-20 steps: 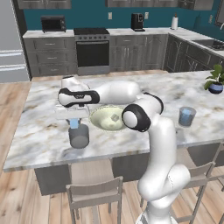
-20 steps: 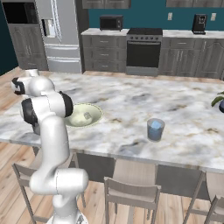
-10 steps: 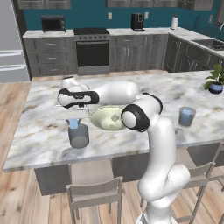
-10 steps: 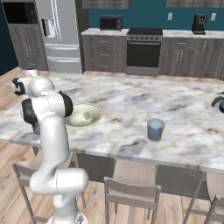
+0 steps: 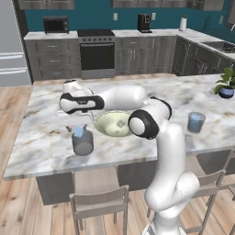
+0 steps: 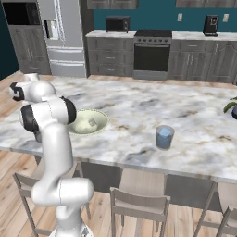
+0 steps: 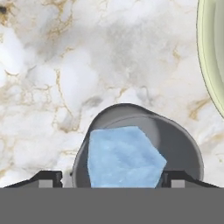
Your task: There are four ice cubes in the ice bowl. Place two ice cubes in each glass of water.
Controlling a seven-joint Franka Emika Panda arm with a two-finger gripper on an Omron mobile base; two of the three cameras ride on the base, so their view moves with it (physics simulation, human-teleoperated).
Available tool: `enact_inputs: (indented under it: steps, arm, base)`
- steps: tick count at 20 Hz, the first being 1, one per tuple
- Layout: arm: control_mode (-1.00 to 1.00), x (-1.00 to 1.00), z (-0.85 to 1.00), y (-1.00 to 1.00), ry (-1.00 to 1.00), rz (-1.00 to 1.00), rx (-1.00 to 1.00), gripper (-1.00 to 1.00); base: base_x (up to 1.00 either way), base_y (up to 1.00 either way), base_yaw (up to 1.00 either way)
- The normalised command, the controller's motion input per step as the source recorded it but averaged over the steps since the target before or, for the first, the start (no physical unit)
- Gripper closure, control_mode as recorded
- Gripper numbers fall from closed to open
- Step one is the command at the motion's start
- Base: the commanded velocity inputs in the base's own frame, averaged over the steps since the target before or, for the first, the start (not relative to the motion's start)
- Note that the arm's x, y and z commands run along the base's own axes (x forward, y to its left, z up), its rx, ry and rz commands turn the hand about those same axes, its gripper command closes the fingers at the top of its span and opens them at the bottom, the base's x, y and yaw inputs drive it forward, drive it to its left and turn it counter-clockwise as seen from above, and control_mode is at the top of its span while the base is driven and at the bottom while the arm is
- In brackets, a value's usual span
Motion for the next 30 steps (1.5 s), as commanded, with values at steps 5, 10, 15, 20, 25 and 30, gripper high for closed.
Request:
enact_inputs:
  steps: [5, 10, 15, 20, 25, 30]
  arm:
    - [-1.00, -0.29, 0.25, -0.21, -0.09, 0.00, 0.02, -1.00]
    - [-1.00, -0.35, 0.66, -0.45, -0.05, 0.00, 0.06, -1.00]
    - [-1.00, -0.06, 0.43, -0.87, 0.00, -0.02, 0.01, -1.00]
    - [-1.00, 0.00, 0.16, -0.99, 0.06, -0.03, 0.00, -1.00]
    - [-1.00, 0.05, -0.01, -0.93, 0.09, 0.00, 0.00, -1.00]
    - [-1.00, 0.20, -0.25, -0.65, 0.09, 0.02, -0.10, -1.00]
  base:
    - [0.00, 0.00, 0.00]
    - [0.00, 0.00, 0.00]
    - [0.00, 0.00, 0.00]
    - [0.00, 0.00, 0.00]
    - [0.00, 0.00, 0.00]
    - [0.00, 0.00, 0.00]
